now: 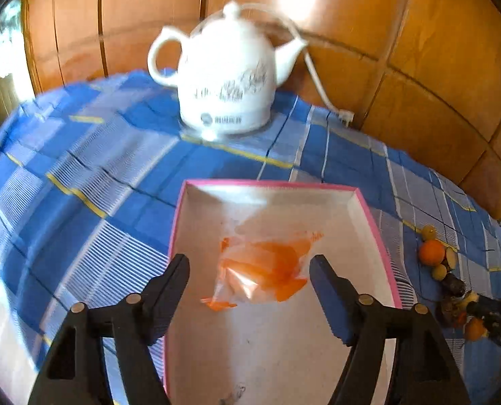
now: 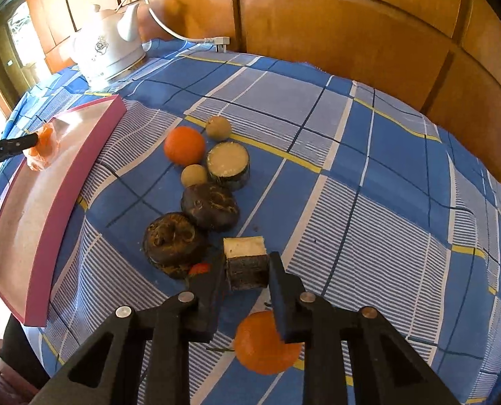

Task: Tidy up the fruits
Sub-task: 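Drop the bagged fruit into the tray while the right gripper grasps the pale fruit piece, then carry the cut pale fruit piece into the tray and release it with the right gripper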

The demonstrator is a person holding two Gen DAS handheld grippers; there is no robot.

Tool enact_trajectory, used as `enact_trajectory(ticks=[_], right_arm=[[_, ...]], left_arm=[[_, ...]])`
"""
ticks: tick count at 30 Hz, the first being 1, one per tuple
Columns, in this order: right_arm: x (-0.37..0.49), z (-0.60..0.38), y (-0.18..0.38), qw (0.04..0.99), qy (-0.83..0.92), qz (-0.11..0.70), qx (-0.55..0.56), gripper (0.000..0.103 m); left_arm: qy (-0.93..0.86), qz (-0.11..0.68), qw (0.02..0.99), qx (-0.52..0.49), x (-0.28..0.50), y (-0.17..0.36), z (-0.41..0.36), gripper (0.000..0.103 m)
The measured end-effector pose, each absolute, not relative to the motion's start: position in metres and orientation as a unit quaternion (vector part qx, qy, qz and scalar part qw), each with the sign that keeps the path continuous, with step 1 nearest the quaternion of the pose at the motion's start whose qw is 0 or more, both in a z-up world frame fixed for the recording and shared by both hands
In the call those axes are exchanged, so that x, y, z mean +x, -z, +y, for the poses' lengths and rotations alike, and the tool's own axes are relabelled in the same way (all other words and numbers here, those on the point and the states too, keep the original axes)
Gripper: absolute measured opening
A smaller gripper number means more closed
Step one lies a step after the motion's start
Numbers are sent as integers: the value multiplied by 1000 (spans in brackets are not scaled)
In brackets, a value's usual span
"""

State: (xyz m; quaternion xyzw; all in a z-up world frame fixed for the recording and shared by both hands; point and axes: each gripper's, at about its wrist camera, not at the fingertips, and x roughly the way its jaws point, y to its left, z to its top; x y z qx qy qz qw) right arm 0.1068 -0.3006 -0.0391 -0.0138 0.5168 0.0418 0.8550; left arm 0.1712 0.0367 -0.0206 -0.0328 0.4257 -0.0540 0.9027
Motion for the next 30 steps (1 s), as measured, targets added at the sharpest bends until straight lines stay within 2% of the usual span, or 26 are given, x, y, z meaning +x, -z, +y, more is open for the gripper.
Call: enact_trajectory(ticks=[8,18,30], right_arm=[[105,-307,26,868,-33,495,2,25],[96,-288,15,873,-65,483,6,25],[91,-180,1,865,-184,468,0,25]], left_arm=[[39,388,921,-27,119,2,37,75],[31,408,912,-21,75,20,41,75],[24,383,923,-23,59,8,47,79]])
